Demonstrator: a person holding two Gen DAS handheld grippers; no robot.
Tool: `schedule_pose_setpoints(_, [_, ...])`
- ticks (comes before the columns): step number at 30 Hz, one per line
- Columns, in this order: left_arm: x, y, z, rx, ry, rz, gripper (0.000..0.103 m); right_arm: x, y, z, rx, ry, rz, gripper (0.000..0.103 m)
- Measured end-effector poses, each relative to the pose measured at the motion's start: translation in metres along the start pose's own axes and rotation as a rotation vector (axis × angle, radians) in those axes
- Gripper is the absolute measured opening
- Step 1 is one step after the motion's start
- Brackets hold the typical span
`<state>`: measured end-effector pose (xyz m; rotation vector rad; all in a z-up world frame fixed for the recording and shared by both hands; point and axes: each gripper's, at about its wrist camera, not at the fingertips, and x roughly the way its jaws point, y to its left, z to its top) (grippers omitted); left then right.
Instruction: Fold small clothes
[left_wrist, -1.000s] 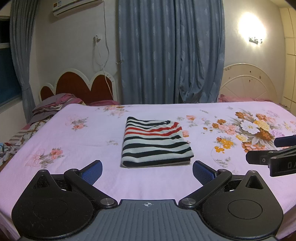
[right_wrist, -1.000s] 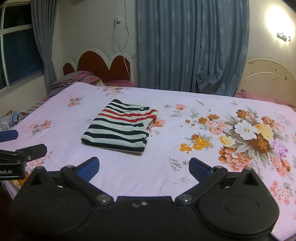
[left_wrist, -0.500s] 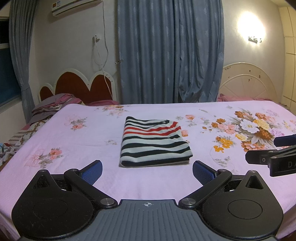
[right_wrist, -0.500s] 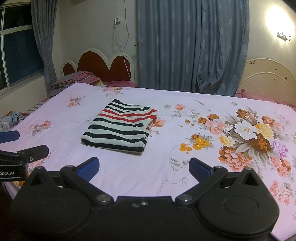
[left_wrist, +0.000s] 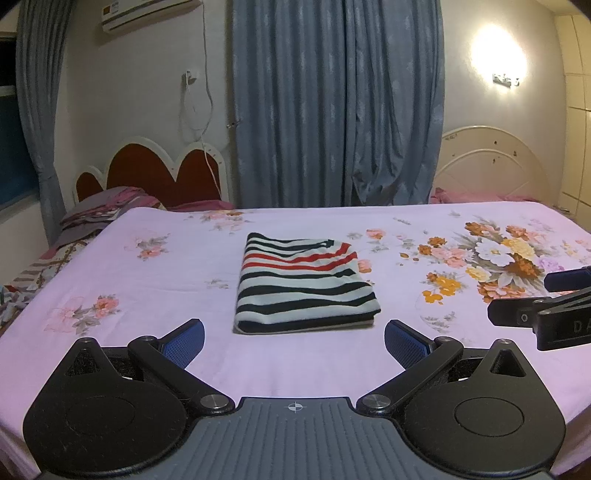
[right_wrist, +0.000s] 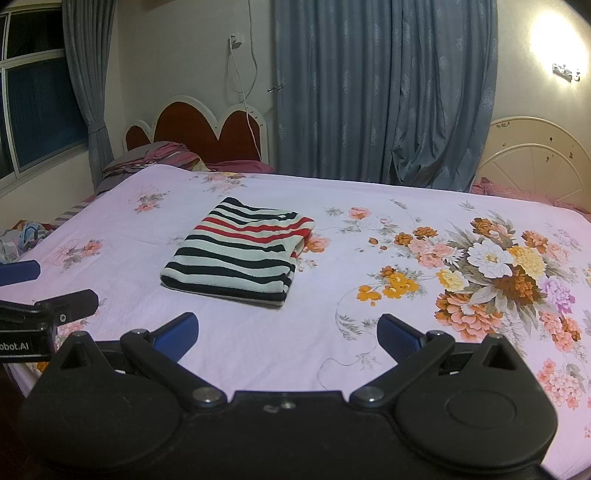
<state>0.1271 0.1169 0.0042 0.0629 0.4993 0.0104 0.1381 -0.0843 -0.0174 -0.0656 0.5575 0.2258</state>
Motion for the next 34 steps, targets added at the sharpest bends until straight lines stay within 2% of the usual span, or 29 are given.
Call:
schedule_pose_setpoints(26, [0.000,0.011,0.003,-0.019,-0.034,0.004,0.102,0.006,0.004,0.003,-0.021,-0.004,0.013,0.102])
schedule_pose_setpoints(34, [0.001,0.011,0.004,-0.018,-0.043,-0.017,0.102,0.008,0.007,0.005,-0.027,-0.005,0.014,0.102])
